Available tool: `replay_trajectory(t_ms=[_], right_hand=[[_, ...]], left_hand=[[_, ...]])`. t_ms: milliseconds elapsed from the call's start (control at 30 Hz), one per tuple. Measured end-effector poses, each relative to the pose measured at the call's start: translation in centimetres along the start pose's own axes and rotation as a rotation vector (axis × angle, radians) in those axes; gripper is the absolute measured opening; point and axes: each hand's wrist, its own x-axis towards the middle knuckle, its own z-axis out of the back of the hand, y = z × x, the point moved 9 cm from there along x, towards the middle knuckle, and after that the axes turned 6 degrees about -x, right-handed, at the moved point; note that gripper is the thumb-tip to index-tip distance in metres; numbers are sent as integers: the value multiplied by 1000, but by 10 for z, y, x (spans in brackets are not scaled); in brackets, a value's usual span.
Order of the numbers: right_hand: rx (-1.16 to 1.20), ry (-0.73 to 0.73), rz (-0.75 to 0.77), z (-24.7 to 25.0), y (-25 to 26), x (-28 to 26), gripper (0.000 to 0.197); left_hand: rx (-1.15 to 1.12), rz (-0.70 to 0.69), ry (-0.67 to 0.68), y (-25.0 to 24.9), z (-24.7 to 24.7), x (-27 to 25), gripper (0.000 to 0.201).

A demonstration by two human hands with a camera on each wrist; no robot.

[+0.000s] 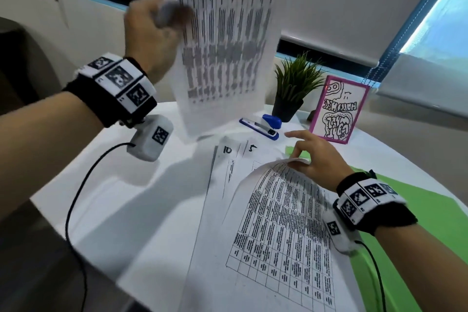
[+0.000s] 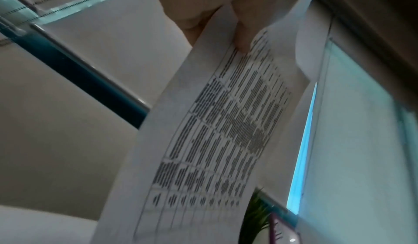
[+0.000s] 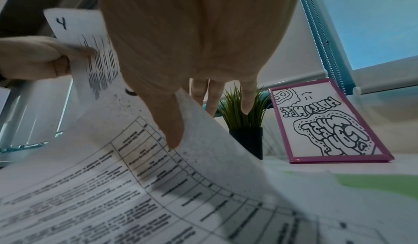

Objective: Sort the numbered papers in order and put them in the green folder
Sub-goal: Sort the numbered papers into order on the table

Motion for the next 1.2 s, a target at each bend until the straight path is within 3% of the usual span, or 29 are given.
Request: replay_trajectory(t_ms=[167, 267, 367, 467, 600, 767, 900, 967, 1067, 1200], right_hand=[[115, -58, 7, 6, 0, -12, 12], [116, -85, 6, 18, 5, -20, 8], [147, -117, 42, 36, 17, -30, 10], [184, -167, 114, 57, 33, -38, 16], [93, -227, 112, 77, 44, -39, 17], [53, -144, 91, 70, 34, -22, 19], [275, -30, -37, 57, 14, -15, 36], [332, -29, -83, 51, 1, -15, 36], [341, 51, -146, 37, -18, -15, 56], [153, 162, -81, 17, -18, -12, 15]], left_hand=[[-230, -125, 12, -38, -17, 7, 34], [-339, -37, 10, -35, -28, 7, 39], [-207, 52, 83, -26, -47, 1, 32], [37, 272, 306, -1, -78, -27, 24], [184, 536, 605, 34, -112, -98, 20], [-35, 658, 895, 44, -151, -176, 24], [-206, 789, 1070, 27, -167, -211, 39], [-139, 775, 1112, 27, -166, -209, 48], [-10, 753, 997, 49, -154, -185, 37], [344, 510, 956, 71, -142, -148, 11]])
